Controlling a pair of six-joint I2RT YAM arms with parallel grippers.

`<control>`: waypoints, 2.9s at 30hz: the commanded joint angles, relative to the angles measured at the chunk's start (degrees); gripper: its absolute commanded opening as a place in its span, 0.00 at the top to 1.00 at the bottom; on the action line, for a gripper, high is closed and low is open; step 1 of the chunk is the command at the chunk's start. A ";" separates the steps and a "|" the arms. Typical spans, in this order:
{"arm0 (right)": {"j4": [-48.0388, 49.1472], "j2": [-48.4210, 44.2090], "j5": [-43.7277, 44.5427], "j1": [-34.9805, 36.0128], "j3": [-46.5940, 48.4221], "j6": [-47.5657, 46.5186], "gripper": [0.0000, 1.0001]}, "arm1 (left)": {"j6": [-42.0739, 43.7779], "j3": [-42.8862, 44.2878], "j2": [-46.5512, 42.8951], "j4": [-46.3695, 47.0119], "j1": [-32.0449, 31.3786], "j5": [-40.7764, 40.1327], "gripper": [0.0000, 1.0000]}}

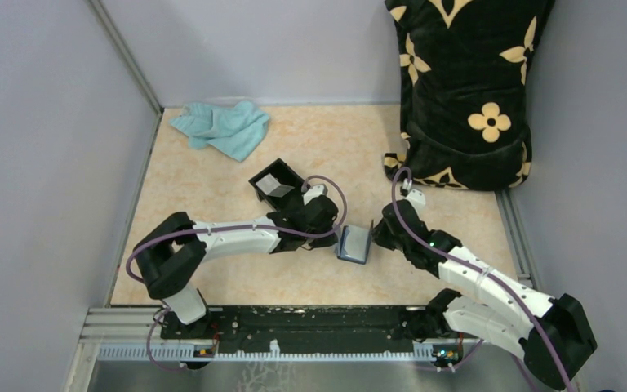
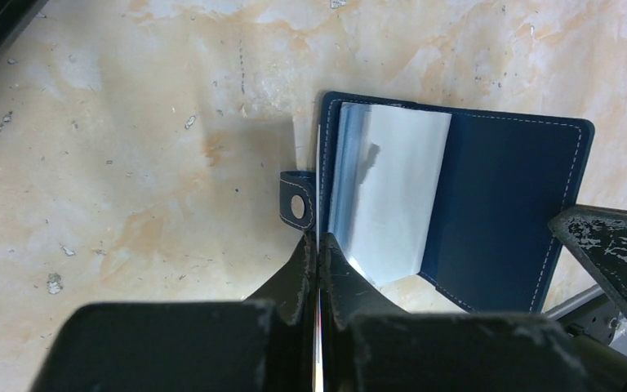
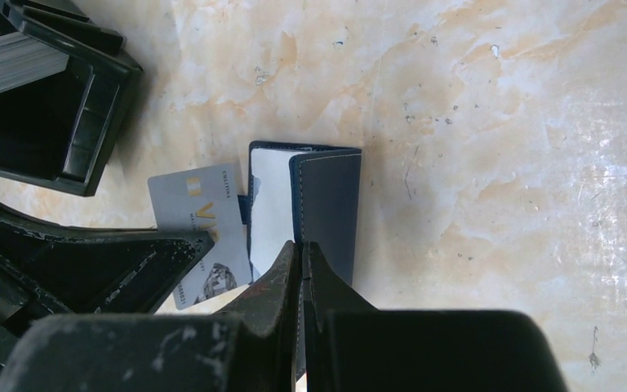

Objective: Put the credit cards into the card holder
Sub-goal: Open the card holder at the center of the board.

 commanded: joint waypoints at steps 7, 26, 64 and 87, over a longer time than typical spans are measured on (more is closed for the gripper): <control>1.69 -1.05 -0.59 -1.18 -0.36 -1.00 1.00 | 0.53 -2.48 -0.56 5.19 1.37 4.45 1.00; 2.44 -0.99 -1.26 -1.28 -1.31 -0.83 1.00 | 0.19 -2.80 -2.44 5.21 2.26 6.79 1.00; 3.48 -1.48 -2.22 -1.28 -2.63 -0.01 1.00 | -0.08 -4.16 -0.84 6.33 2.28 8.18 1.00; 3.39 -0.73 -2.36 -1.30 -1.77 -0.76 1.00 | -0.75 -3.65 0.28 8.16 2.16 9.73 1.00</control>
